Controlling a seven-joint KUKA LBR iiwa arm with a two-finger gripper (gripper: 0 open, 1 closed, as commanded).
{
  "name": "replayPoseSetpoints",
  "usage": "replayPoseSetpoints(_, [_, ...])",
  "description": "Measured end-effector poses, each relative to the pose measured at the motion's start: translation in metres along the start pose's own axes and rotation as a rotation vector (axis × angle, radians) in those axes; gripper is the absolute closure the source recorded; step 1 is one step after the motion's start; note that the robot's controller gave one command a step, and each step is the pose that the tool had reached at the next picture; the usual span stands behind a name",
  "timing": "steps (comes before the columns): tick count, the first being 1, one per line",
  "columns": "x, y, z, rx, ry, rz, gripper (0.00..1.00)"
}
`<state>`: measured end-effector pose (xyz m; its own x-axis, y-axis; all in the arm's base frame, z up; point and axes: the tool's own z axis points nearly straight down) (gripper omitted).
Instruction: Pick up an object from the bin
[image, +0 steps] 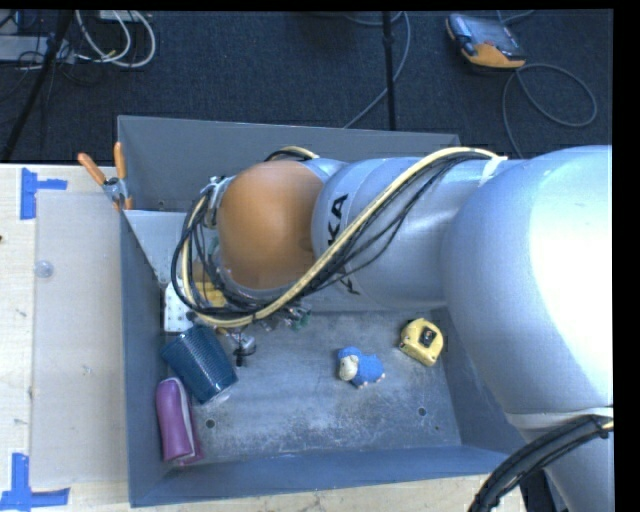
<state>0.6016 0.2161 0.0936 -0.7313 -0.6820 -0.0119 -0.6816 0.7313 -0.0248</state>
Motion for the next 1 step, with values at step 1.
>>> replayPoseSetpoints(1, [0.0016,-0.0002,-0.0122,-0.003,0.007,-0.059,1.00])
